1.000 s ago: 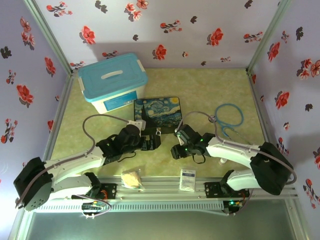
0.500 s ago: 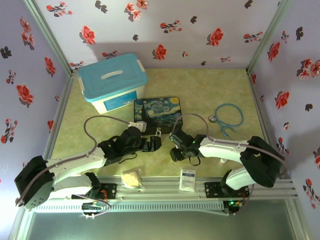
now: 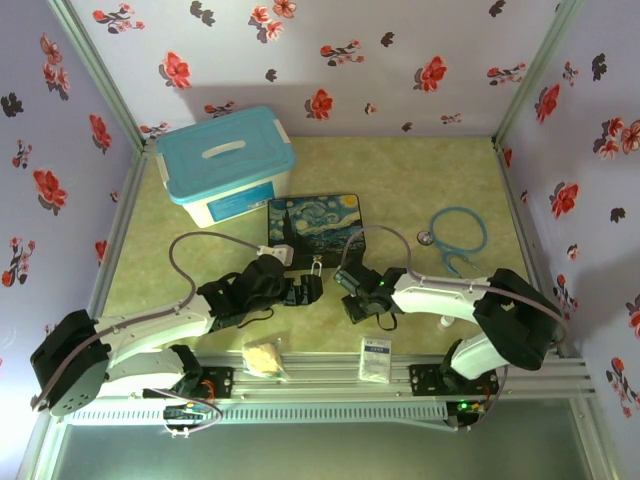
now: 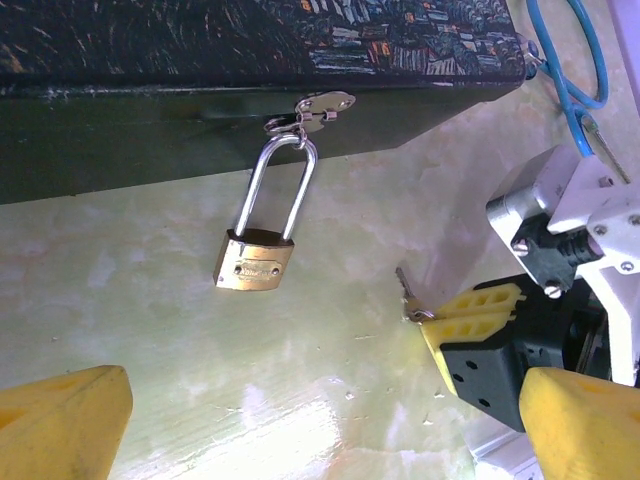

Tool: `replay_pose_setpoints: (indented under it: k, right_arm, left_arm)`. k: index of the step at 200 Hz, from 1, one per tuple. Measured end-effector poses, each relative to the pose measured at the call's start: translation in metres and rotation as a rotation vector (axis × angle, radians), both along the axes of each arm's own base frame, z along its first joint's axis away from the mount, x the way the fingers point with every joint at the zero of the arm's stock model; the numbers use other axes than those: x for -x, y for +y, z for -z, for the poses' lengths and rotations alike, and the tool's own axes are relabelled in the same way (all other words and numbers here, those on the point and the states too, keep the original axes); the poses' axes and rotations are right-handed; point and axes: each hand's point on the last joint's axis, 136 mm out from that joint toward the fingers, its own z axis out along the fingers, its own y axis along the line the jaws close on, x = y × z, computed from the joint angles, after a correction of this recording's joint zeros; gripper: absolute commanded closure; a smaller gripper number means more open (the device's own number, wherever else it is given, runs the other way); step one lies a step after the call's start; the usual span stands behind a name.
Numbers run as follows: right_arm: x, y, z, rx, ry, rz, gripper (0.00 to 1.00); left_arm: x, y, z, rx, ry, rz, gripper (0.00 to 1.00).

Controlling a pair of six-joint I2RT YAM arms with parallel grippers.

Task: Unlock the padlock with the key

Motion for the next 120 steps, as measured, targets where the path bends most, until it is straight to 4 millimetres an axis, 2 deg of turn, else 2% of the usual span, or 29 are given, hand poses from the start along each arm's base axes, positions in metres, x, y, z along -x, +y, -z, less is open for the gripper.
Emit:
replay_pose_setpoints:
  k: [48, 120]
  right_arm:
    - [-0.001, -0.001, -0.001, -0.069, 0.035, 0.021, 1.0]
    - [-0.001, -0.005, -0.006, -0.173, 0.069, 0.052, 1.0]
  left_arm:
    - [0.002, 0.003, 0.01, -0.006, 0.005, 0.0, 0.0]
    - [0.004, -0.011, 0.02, 0.007, 0.013, 0.031, 0.0]
